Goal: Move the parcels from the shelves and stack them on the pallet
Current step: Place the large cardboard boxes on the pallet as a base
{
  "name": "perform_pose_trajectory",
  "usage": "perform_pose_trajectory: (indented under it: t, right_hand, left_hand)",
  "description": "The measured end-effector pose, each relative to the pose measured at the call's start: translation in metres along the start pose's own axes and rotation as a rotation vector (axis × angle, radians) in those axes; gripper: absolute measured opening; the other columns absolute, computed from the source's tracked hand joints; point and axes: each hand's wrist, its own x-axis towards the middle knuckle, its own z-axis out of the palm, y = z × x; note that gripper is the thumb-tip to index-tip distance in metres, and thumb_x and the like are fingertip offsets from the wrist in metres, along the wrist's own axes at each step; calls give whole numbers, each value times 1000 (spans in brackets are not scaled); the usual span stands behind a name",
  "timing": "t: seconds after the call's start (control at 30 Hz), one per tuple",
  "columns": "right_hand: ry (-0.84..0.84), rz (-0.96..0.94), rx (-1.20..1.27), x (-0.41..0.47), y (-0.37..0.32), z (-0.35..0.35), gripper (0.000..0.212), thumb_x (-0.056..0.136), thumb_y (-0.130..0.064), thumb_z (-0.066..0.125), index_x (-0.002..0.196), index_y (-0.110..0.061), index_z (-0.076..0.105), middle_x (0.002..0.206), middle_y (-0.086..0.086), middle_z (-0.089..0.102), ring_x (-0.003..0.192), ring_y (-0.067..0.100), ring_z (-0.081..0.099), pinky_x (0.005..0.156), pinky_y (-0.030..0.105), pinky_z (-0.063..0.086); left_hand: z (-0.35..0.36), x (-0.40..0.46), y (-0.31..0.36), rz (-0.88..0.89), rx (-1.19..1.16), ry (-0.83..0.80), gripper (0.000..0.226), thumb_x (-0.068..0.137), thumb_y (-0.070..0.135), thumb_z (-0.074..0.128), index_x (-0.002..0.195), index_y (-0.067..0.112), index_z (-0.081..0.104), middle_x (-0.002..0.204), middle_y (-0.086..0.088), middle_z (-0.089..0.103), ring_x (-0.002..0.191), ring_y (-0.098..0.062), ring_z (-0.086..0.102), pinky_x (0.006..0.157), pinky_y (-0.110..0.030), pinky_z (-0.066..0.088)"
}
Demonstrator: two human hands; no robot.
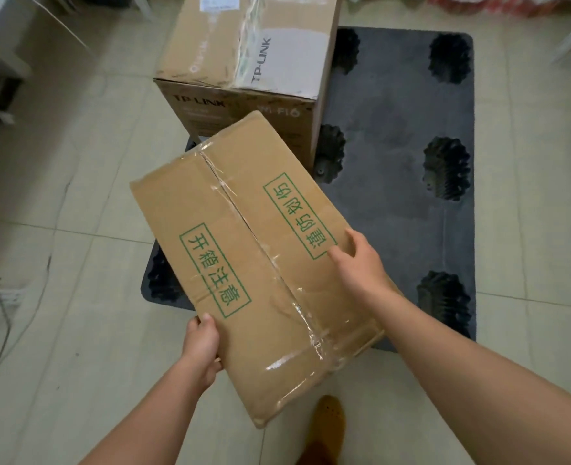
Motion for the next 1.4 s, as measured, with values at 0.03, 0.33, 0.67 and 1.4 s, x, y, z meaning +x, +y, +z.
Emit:
perform_pose_trajectory:
  t: [0.03,0.33,0.67,1.4]
  right_hand:
    - [67,21,-10,-1,5,-2,63,93,-31,57,150,-16,34,154,4,36,142,23,33,118,45,27]
    - [371,584,42,-39,49,-3,91,89,-29,66,153,-8,6,152,25,20,132,44,34,103,45,36]
    - [355,692,216,-28,37,3,94,94,-23,61,155,-13,-10,153,25,23,128,46,44,104,50,38]
    - [736,813,165,29,4,19,76,89,-22,64,151,-23,20,146,21,36,125,50,41,104,58,38]
  left_hand:
    - [8,0,-2,-23,4,0,40,107,38,24,138,18,40,131,-8,56,110,-33,59,76,-44,54]
    - [55,-24,9,-145,55,-86,35,108,26,25,126,8,50,102,-16,62,81,-30,60,64,-44,53]
    - [43,-1,102,337,568,279,89,85,21,70,152,10,11,150,-18,21,132,-43,35,106,-50,36]
    - [-17,141,263,396,997,53,122,50,74,81,146,16,31,141,-17,37,131,-41,39,109,-60,33]
